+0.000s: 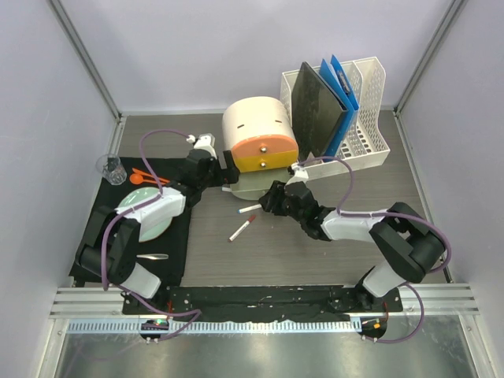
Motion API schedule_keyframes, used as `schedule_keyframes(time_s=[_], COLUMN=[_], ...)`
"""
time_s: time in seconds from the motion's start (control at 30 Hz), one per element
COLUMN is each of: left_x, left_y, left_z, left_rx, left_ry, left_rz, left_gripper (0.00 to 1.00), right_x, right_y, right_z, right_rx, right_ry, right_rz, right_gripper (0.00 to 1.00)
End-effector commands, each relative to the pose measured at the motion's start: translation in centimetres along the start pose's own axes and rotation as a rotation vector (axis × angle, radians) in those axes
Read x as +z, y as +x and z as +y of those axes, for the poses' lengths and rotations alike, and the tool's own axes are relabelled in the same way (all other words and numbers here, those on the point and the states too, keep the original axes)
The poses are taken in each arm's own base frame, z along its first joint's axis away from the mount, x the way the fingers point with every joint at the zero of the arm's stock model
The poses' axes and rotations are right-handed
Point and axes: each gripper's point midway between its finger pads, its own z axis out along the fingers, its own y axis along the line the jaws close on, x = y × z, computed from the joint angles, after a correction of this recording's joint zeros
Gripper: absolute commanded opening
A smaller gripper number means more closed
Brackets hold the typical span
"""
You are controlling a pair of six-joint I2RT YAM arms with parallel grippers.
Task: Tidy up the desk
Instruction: Open the drawer in the storage box, then pick up the stationery from the center of the board.
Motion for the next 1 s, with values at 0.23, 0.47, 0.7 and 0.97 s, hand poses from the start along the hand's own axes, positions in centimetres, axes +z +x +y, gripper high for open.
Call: schedule_keyframes(time_s=[0.23,0.47,0.7,0.97], left_x=[-4.0,-8.6,-9.7,-6.1], left_y=[-3.6,-4.0,-1.0,-0.1], left_z=[-0.9,2.4,5.8,6.1], left_rx=[0.007,-0.026,-0.014,0.016], left_ry=[0.029,-0.116,-0.28,-0.348], left_rz=[-0.105,-0.191,-0.088,0.049], left_gripper=[1.0,1.0,1.0,1.0], right_x=[-3.9,-7.6,-11.9,-14.8], right_y=[-4.6,-7.4,-10.5,-11.9], right_z=[3.1,2.5,-0.6,-1.0], right_rx=[-0.037,-0.008,0.015,0.023], right_ry=[-0.067,-0.018,0.18,0.198], right_rz=[-0.097,-0.19,-0.281,-0.332], right_gripper=[0.59,0.6,0.71,0.74])
